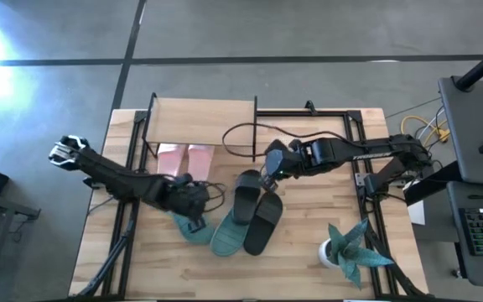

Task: Pick and place slides into the shelf
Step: Put the left black slide under the shelf

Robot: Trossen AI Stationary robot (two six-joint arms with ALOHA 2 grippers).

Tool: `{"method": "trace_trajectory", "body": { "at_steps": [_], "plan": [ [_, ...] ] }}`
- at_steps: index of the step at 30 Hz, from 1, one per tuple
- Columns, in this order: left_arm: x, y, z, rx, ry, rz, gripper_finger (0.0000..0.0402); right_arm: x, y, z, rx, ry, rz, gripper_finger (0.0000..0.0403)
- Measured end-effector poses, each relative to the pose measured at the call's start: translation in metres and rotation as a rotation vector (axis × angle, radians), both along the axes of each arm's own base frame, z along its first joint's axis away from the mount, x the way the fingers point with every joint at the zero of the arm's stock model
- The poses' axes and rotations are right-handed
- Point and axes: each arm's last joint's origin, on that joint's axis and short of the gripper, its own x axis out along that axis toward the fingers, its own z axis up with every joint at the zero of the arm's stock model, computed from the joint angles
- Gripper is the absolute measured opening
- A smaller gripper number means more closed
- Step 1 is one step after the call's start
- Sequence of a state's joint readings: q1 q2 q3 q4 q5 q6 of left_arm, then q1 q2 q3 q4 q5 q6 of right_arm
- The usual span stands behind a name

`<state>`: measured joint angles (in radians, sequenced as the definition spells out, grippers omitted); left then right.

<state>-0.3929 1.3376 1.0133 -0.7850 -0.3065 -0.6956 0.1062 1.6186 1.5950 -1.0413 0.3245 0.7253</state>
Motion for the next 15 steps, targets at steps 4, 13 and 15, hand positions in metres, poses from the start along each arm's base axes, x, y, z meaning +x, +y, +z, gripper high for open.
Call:
{"method": "trace_trajectory", "body": {
  "at_steps": [4, 13, 15],
  "plan": [
    [-0.015, -0.015, 0.007, -0.049, -0.031, 0.018, 0.0000, 0.006, 0.009, -0.011, 0.001, 0.054, 0.088, 0.0016],
    [-0.045, -0.033, 0.013, -0.111, -0.026, 0.118, 0.0000, 0.033, 0.026, -0.058, -0.110, 0.225, 0.204, 0.0125],
    [-0.052, -0.040, 0.013, -0.121, -0.013, 0.112, 0.0000, 0.037, 0.028, -0.067, -0.176, 0.257, 0.218, 0.0151]
  ]
}}
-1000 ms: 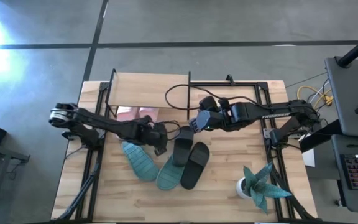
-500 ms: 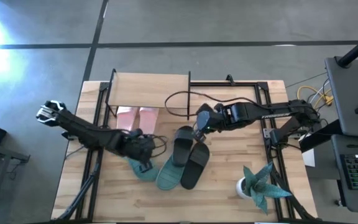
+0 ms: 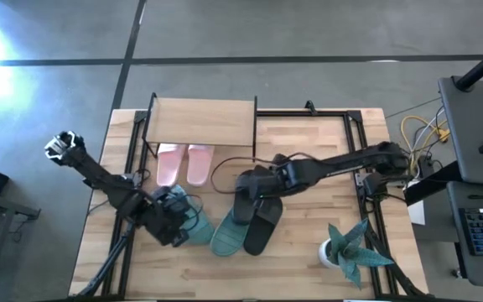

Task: Pick and place slides into the shelf
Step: Put the left black slide under the shelf

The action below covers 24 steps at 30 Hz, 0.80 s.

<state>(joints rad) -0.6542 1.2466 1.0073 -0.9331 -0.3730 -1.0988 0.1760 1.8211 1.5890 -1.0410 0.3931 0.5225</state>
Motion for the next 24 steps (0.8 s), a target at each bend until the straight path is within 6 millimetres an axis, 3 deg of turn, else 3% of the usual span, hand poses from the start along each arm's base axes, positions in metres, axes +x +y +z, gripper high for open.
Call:
{"method": "trace_trajectory", "body": {
  "at_steps": [6, 13, 24],
  "plan": [
    [-0.016, -0.020, 0.002, -0.030, -0.011, -0.074, 0.0000, 0.015, 0.002, -0.030, -0.093, 0.086, 0.071, 0.0194],
    [-0.029, -0.033, 0.002, -0.016, -0.047, -0.112, 0.0000, 0.036, 0.006, -0.067, -0.117, 0.127, 0.133, 0.0197],
    [-0.033, -0.036, 0.003, 0.017, -0.080, -0.110, 0.0000, 0.044, -0.003, -0.077, -0.211, 0.106, 0.083, 0.0177]
  ]
}}
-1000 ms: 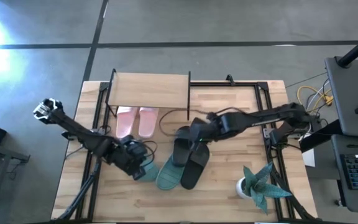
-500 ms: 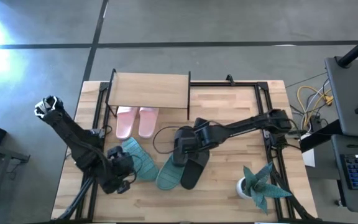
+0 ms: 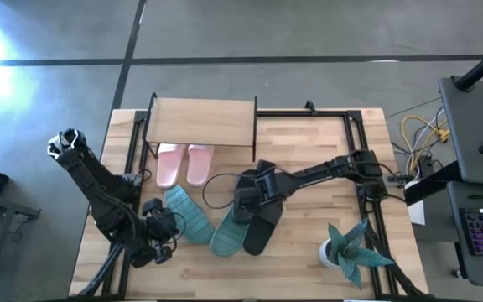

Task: Pick and place slides into the shelf
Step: Put the left black slide under the shelf

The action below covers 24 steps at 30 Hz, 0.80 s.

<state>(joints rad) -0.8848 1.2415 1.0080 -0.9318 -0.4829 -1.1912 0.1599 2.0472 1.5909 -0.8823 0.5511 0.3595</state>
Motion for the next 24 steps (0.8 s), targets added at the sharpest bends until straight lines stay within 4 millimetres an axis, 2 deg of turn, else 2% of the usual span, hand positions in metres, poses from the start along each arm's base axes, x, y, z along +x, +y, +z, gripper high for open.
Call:
{"method": "trace_trajectory", "body": {
  "at_steps": [6, 10, 15, 19, 24],
  "plan": [
    [-0.001, 0.000, 0.000, 0.003, 0.001, -0.002, 0.0000, 0.006, -0.016, -0.003, 0.135, -0.022, -0.008, 0.0141],
    [-0.001, -0.001, 0.000, 0.003, 0.001, -0.007, 0.0000, 0.009, -0.028, -0.003, 0.174, -0.040, -0.020, 0.0091],
    [-0.001, -0.001, 0.000, 0.003, 0.001, -0.006, 0.0000, 0.011, -0.033, -0.003, 0.167, -0.045, 0.010, 0.0020],
    [-0.001, -0.001, 0.000, 0.002, 0.001, -0.006, 0.0000, 0.015, -0.022, 0.005, 0.096, -0.065, 0.101, 0.0013],
    [-0.001, -0.001, 0.000, 0.003, 0.002, -0.006, 0.0000, 0.030, 0.003, 0.040, -0.030, -0.162, 0.262, 0.0013]
  ]
}}
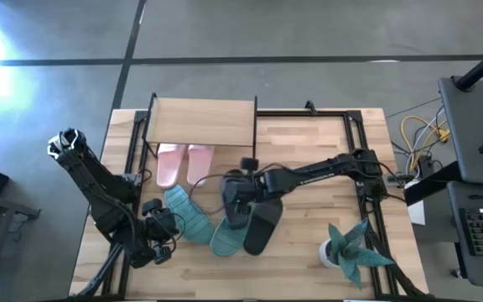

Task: Pick and place slides into the shelf
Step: Put the left black slide under the shelf

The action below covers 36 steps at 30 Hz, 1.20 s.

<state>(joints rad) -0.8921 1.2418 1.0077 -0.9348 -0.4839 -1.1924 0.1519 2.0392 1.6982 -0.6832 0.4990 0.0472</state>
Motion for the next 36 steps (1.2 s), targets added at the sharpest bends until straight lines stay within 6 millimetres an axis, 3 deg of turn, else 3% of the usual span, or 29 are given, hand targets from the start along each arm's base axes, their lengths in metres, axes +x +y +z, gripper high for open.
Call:
{"method": "trace_trajectory", "body": {
  "at_steps": [5, 11, 18, 22, 30, 36],
  "plan": [
    [0.000, 0.000, 0.001, -0.005, -0.001, 0.003, 0.0000, 0.016, -0.009, 0.016, -0.059, -0.085, -0.010, 0.0012],
    [0.000, -0.001, 0.004, -0.013, -0.006, 0.004, 0.0000, 0.038, -0.039, -0.008, -0.042, -0.056, -0.101, 0.0012],
    [0.000, -0.001, 0.004, -0.016, -0.005, 0.003, 0.0000, 0.065, -0.048, -0.030, -0.101, -0.008, -0.152, 0.0012],
    [0.000, -0.001, 0.004, -0.018, -0.003, 0.002, 0.0000, 0.067, -0.053, -0.044, -0.145, 0.100, -0.235, 0.0013],
    [-0.002, 0.002, 0.003, 0.016, 0.025, 0.002, 0.0000, 0.069, -0.052, -0.037, -0.176, 0.069, -0.298, 0.0013],
    [-0.003, 0.003, 0.003, 0.012, 0.033, 0.000, 0.0000, 0.068, -0.069, -0.053, -0.189, 0.097, -0.312, 0.0013]
  ]
}}
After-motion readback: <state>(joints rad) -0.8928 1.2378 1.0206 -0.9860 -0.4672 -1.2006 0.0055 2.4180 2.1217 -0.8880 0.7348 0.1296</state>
